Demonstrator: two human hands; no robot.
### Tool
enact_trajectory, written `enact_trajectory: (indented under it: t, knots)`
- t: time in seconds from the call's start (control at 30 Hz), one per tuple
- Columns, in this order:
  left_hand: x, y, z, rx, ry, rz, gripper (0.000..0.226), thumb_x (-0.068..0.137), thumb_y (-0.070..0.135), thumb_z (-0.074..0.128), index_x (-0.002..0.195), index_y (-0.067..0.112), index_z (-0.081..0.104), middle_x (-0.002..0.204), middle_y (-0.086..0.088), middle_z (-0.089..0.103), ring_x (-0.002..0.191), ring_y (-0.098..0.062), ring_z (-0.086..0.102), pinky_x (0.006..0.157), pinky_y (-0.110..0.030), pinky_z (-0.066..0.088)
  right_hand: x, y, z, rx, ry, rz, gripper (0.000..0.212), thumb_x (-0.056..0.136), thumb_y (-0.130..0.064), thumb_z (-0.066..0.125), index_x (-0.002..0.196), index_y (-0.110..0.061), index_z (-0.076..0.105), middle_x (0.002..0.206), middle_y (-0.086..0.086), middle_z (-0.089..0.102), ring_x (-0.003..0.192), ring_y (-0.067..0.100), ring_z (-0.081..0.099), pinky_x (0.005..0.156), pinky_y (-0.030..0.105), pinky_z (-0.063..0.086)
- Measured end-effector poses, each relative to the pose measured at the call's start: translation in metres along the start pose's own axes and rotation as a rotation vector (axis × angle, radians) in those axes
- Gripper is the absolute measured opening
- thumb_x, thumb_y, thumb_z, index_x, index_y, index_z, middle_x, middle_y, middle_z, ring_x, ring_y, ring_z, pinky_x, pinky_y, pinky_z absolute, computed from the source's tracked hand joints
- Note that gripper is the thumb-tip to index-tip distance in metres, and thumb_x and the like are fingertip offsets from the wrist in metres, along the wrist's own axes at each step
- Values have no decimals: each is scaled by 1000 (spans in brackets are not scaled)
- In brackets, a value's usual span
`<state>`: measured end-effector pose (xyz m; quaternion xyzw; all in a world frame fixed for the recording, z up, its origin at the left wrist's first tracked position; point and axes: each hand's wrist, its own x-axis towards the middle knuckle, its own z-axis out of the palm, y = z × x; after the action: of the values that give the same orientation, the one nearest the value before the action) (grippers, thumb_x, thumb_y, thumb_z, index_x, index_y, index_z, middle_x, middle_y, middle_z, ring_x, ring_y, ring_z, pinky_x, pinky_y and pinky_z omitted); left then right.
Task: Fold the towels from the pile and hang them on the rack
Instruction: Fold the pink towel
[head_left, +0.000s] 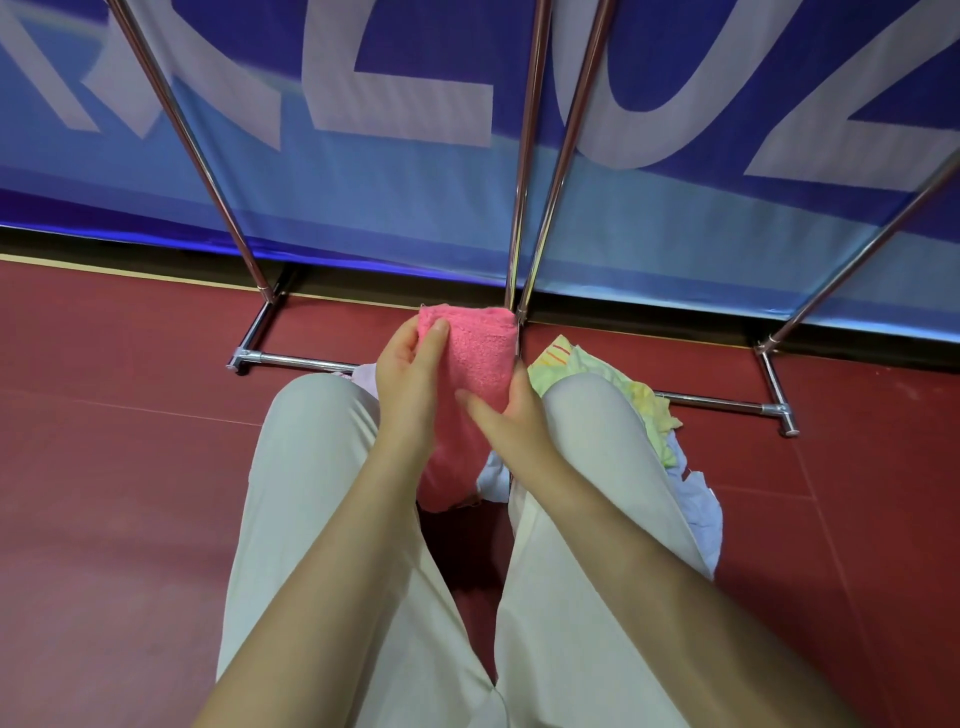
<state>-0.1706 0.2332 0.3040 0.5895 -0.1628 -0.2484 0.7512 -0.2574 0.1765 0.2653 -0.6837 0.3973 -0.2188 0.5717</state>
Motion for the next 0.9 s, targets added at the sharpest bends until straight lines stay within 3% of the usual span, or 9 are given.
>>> enact_trajectory:
  t: [0.13, 0.27, 0.37, 0.47, 0.53, 0.6, 0.7, 0.8, 0.9]
  knots:
    - [-1, 3, -6, -78, 38, -10, 23, 94, 22, 56, 109, 8, 68, 100, -7, 67, 92, -14, 60, 79, -28, 50, -2, 2, 6, -196, -64, 42, 62, 82, -37, 66, 136, -21, 40, 121, 1, 63, 108, 24, 61, 86, 31, 47]
    - [0, 7, -19, -112, 39, -12, 18, 91, 24, 57, 101, 16, 70, 97, -3, 68, 90, -12, 61, 77, -25, 49, 0, 6, 18, -258, -107, 40, 47, 89, -28, 62, 132, -15, 47, 118, 2, 64, 106, 21, 60, 76, 22, 36]
    - [1, 11, -32, -117, 64, -14, 15, 95, 20, 56, 98, 16, 70, 91, 1, 68, 84, -9, 60, 74, -23, 49, 0, 12, 28, -293, -128, 51, 38, 90, -26, 60, 126, -16, 51, 109, -1, 64, 102, 21, 60, 76, 24, 37]
    - [0, 13, -45, -128, 91, -14, 19, 98, 15, 51, 97, 16, 69, 88, 3, 69, 83, -9, 61, 74, -22, 49, -2, 21, 37, -374, -165, 43, 20, 90, -23, 60, 108, -16, 57, 83, -6, 59, 88, 22, 58, 73, 28, 39]
    - [-2, 12, -53, -140, 98, -15, 21, 99, 14, 50, 94, 19, 70, 85, 6, 70, 80, -6, 61, 72, -20, 49, -3, 29, 44, -430, -201, 28, 24, 90, -25, 60, 111, -14, 59, 90, 2, 66, 94, 27, 62, 81, 35, 47]
    - [-3, 11, -62, -130, 109, -11, 23, 99, 16, 51, 90, 23, 72, 85, 9, 71, 81, -5, 62, 74, -21, 48, -6, 36, 49, -497, -260, 33, 26, 90, -27, 59, 111, -11, 61, 81, 2, 64, 92, 30, 62, 86, 41, 49]
    - [-2, 8, -74, -124, 139, -14, 18, 95, 24, 57, 91, 25, 74, 93, 5, 70, 89, -10, 61, 81, -26, 47, -10, 40, 52, -532, -319, 63, 19, 91, -30, 57, 97, -13, 63, 64, -10, 45, 80, 22, 54, 83, 38, 46]
    - [1, 7, -79, -184, 245, -46, 17, 96, 21, 57, 91, 21, 72, 89, 4, 68, 84, -8, 60, 78, -25, 47, -13, 38, 51, -495, -330, 87, 19, 90, -27, 54, 71, -25, 51, 61, -9, 47, 73, 17, 52, 72, 31, 41]
    - [6, 8, -83, -287, 338, -81, 15, 97, 19, 56, 93, 17, 70, 86, 3, 66, 78, -7, 59, 74, -25, 47, -16, 32, 45, -444, -357, 113, 21, 86, -25, 53, 67, -27, 46, 64, -6, 51, 70, 18, 54, 69, 32, 42]
